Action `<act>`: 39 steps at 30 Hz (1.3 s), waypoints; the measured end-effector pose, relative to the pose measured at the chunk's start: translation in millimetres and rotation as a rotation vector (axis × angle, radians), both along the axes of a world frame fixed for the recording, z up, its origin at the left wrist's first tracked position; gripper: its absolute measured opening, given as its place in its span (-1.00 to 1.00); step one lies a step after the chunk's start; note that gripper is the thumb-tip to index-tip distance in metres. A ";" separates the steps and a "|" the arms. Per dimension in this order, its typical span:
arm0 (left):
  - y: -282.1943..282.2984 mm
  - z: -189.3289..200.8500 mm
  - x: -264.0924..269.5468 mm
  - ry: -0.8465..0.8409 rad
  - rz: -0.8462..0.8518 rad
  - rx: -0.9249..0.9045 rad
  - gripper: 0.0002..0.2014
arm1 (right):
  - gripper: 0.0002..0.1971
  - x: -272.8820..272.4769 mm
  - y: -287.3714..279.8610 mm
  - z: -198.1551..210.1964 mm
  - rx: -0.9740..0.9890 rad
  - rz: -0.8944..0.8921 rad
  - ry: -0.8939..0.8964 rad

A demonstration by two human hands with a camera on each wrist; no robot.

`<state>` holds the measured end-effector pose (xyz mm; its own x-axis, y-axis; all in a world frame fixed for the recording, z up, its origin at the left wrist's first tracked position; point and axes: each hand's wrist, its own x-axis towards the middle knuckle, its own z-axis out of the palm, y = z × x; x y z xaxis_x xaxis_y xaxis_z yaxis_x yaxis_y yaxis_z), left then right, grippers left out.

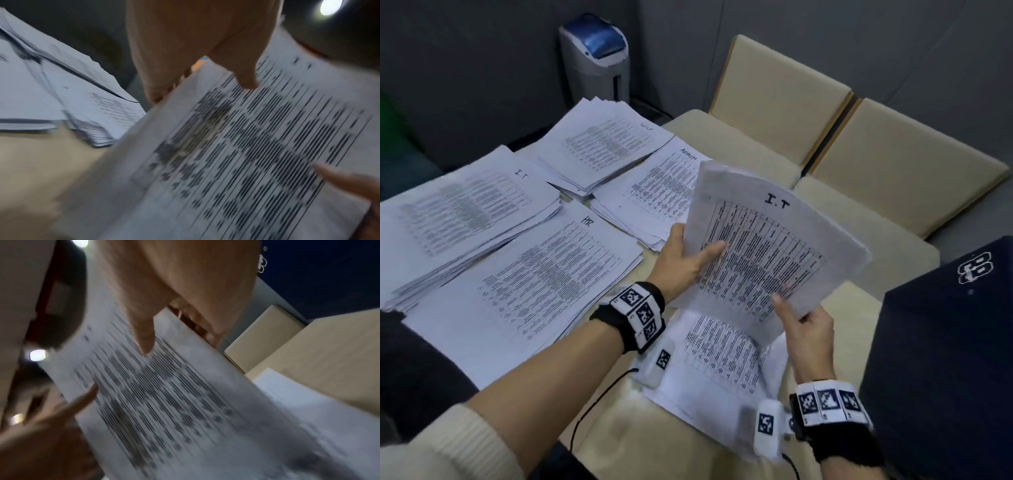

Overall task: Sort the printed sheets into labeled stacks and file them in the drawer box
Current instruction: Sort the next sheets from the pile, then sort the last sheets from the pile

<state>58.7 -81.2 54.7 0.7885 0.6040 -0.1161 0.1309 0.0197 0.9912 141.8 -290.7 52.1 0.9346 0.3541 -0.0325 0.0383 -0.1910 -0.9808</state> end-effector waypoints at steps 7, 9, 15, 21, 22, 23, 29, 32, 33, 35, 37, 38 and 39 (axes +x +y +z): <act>27.2 -29.5 -43.7 0.137 0.016 0.075 -0.36 | -0.51 0.5 23.2 -5.8 -0.080 -0.008 -0.007; 38.5 -33.2 -59.5 0.151 0.003 0.013 -0.63 | -0.62 -6.2 42.6 1.0 -0.053 0.026 0.002; 101.6 -45.0 -117.7 0.249 0.154 0.042 -0.83 | -0.38 -51.6 110.9 -30.5 -0.107 0.152 0.227; 212.5 -43.6 -207.5 0.407 0.256 0.108 -0.67 | -0.66 -120.1 155.1 -83.2 -0.311 0.238 0.514; 235.3 -42.5 -223.3 0.440 0.273 0.151 -0.66 | -0.69 -128.9 159.0 -92.7 -0.390 0.284 0.507; 258.9 -41.7 -237.9 0.475 0.298 0.206 -0.65 | -0.72 -135.9 162.6 -99.3 -0.470 0.335 0.485; 384.7 -50.0 -298.9 0.777 0.316 0.517 -0.59 | -0.78 -148.9 183.0 -107.3 -0.705 0.397 0.361; 425.1 -59.0 -310.6 0.886 0.220 0.615 -0.56 | -0.76 -152.4 186.9 -109.8 -0.735 0.355 0.346; 433.3 -61.3 -311.4 0.936 0.194 0.649 -0.54 | -0.76 -153.2 188.3 -108.5 -0.755 0.349 0.335; 441.2 -63.0 -307.1 1.060 0.204 0.740 -0.50 | -0.74 -154.0 189.5 -108.3 -0.784 0.336 0.321; 440.6 -62.8 -295.3 1.135 0.272 0.828 -0.44 | -0.72 -155.6 190.4 -108.1 -0.792 0.321 0.324; 437.6 -61.3 -286.6 1.127 0.296 0.855 -0.44 | -0.72 -155.8 190.4 -109.9 -0.792 0.316 0.330; 433.9 -60.4 -276.2 1.091 0.305 0.876 -0.46 | -0.72 -156.7 190.8 -108.3 -0.796 0.319 0.335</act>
